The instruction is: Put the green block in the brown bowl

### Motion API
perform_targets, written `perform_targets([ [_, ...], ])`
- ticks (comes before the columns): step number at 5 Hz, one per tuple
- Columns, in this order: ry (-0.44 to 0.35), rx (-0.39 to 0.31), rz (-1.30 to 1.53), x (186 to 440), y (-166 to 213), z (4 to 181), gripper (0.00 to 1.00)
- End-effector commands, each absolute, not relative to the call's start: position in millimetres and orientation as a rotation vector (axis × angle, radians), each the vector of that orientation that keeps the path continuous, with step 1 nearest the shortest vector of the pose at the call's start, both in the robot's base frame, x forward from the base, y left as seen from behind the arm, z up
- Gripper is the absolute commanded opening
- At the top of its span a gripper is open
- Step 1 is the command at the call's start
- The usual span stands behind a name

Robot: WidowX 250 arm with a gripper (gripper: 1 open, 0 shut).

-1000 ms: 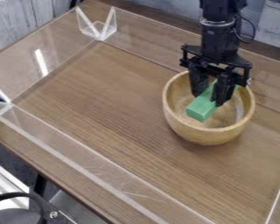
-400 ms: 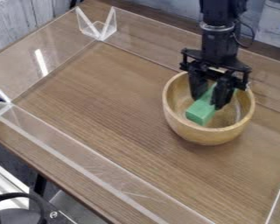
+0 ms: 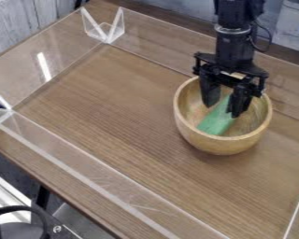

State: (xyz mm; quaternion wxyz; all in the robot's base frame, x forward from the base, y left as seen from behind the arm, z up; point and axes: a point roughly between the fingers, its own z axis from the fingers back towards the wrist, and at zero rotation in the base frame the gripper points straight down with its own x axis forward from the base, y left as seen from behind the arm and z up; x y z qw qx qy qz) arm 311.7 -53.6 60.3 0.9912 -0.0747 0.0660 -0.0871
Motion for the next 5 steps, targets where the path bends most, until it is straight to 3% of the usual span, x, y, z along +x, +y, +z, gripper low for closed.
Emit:
perform_targets([
  [1,0.062,-0.149,-0.174,324,-52,83.1,1.0],
  [5,0.025,-0.152,-0.15,319,-44,112.5,1.0],
])
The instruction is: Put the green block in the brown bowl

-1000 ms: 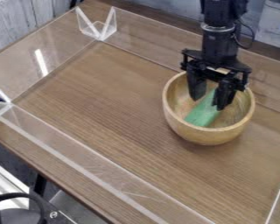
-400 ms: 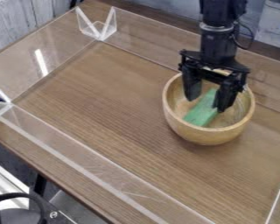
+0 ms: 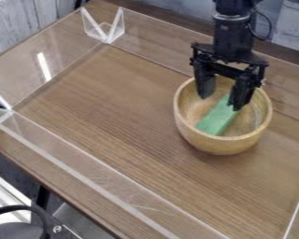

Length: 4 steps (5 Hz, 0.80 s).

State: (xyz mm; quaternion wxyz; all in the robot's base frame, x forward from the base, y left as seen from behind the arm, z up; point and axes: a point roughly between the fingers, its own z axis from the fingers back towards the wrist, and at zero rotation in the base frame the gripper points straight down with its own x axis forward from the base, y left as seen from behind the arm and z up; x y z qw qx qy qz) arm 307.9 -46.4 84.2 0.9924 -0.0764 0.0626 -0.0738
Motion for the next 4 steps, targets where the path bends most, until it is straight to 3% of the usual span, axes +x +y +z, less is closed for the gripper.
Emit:
perform_targets([
  [1,0.018,-0.152,-0.145,318,-42,118.6,1.0],
  [2,0.005,-0.152,-0.141,316,-39,126.0,1.0],
  [4,-0.059,-0.148,-0.123,310,-23,157.6,1.0],
])
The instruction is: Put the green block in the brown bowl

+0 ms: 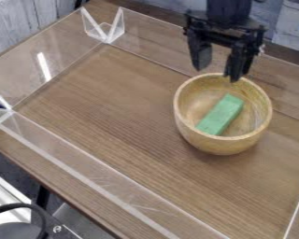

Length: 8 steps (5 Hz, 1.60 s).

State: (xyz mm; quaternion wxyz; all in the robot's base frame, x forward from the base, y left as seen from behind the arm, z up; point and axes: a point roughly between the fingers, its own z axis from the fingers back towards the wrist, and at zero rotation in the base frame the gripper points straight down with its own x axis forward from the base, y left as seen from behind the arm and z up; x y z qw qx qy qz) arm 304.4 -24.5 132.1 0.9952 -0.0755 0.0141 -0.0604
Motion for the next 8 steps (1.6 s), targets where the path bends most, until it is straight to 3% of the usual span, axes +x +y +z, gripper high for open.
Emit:
perform_targets([
  [1,-0.05,-0.143,-0.122,311,-24,153.8,1.0],
  [5,-0.017,-0.13,-0.108,317,-26,134.9,1.0],
  [8,-0.069,-0.133,-0.086,309,-13,164.7,1.0],
])
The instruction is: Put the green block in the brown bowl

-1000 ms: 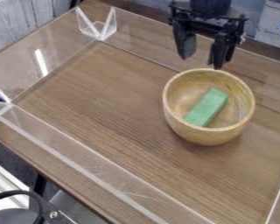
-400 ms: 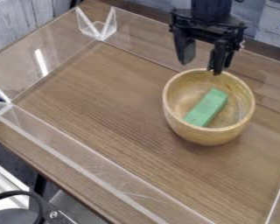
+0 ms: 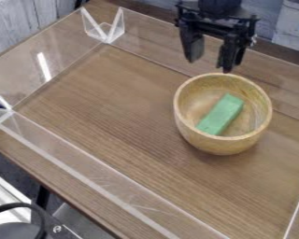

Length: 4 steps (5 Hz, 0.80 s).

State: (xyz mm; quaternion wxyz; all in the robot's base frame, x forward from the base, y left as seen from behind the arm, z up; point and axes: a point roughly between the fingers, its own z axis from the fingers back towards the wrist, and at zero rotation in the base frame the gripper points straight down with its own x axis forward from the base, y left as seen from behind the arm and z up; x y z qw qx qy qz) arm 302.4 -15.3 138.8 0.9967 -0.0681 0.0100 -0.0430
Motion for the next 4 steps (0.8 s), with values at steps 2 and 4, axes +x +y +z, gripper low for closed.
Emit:
perform_targets([
  [2,-0.094,-0.114,-0.013,303,23,179.2,1.0],
  [4,-0.087,-0.08,0.116,292,98,165.8,0.0],
])
